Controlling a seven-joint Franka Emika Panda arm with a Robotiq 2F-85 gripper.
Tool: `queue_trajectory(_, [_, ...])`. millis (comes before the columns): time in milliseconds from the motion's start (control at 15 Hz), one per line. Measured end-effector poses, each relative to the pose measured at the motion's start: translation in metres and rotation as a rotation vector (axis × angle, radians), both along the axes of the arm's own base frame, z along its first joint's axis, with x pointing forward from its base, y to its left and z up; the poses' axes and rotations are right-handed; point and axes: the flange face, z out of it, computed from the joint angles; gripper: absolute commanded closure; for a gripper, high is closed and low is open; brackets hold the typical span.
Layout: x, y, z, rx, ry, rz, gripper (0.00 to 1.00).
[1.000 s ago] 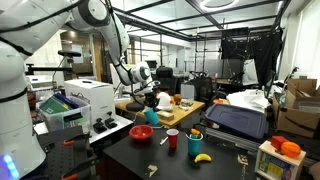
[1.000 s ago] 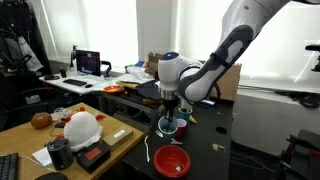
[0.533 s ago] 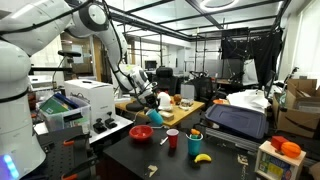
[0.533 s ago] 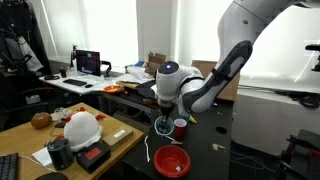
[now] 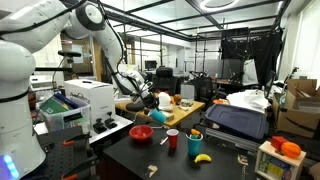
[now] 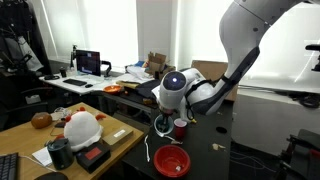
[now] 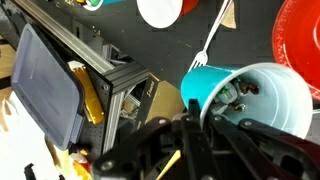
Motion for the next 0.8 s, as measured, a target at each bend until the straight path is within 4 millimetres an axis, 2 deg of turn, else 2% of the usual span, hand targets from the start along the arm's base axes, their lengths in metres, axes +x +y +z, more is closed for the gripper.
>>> queue_trajectory(333, [-0.022, -0.012, -0.016, -0.063, -0.060, 0.026, 0.99])
queue_trajectory(800, [-0.055, -0.009, -0.025, -0.091, -0.065, 0.090, 0.99])
